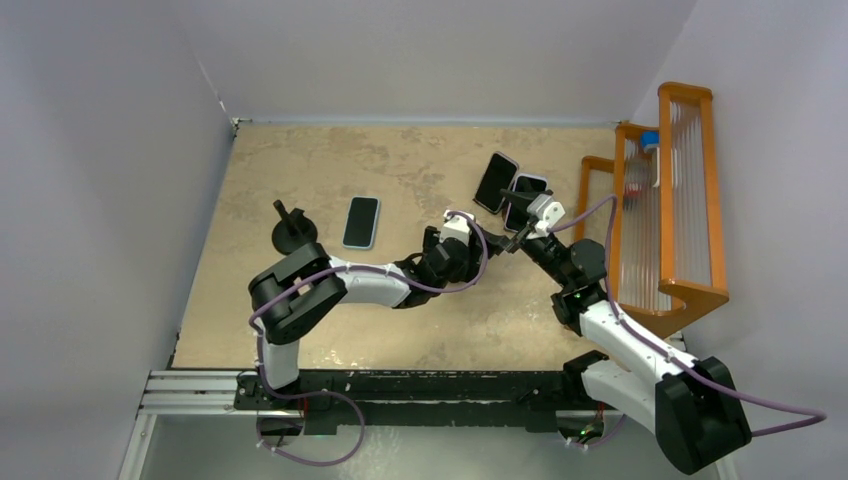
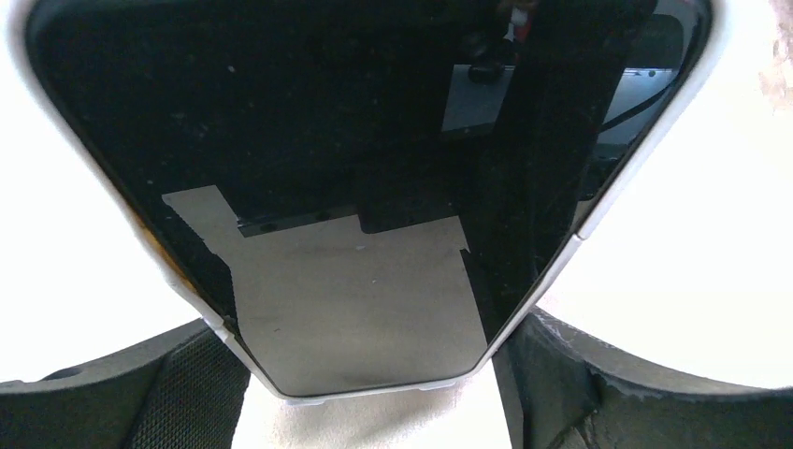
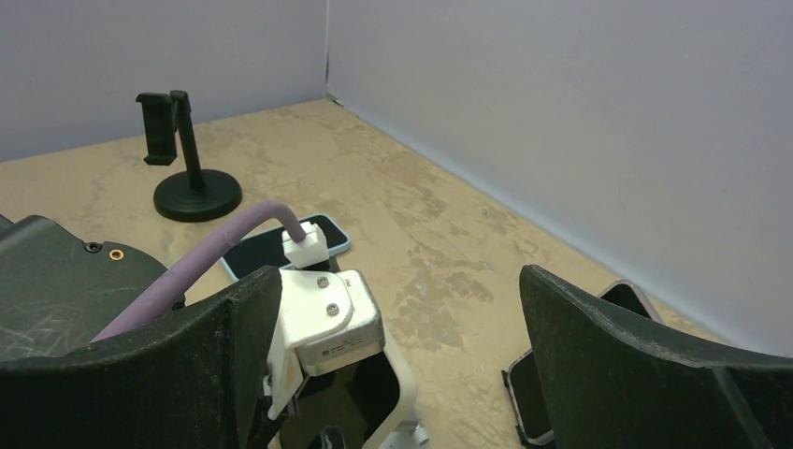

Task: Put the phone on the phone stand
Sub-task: Move the phone stand with the phone to the center of the board.

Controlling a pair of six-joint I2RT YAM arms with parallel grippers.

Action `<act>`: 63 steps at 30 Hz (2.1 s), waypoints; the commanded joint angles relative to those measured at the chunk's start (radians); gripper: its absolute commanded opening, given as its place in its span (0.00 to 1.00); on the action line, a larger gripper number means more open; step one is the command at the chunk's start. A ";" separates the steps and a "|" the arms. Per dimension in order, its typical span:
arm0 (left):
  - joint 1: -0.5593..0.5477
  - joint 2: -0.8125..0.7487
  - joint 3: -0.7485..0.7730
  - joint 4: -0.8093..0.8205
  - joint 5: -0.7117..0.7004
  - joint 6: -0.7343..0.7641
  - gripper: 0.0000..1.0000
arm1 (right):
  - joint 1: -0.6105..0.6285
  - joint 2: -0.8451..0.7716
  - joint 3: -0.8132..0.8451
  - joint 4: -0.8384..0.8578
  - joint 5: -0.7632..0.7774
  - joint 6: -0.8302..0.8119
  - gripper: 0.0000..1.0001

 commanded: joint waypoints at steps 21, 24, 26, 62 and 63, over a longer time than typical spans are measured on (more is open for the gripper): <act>0.201 0.049 -0.026 0.163 0.210 0.250 0.66 | 0.004 0.017 0.014 0.054 -0.037 -0.016 0.99; 0.242 0.075 -0.006 0.171 0.224 0.282 0.65 | 0.004 0.015 0.013 0.055 -0.039 -0.015 0.99; 0.276 0.088 0.005 0.180 0.239 0.303 0.65 | 0.004 0.016 0.013 0.058 -0.041 -0.013 0.99; 0.508 0.505 0.685 0.023 0.847 0.493 0.71 | 0.004 0.105 0.028 0.093 -0.073 -0.011 0.99; 0.502 0.509 0.696 0.019 0.843 0.490 0.71 | 0.004 0.108 0.028 0.096 -0.073 -0.011 0.99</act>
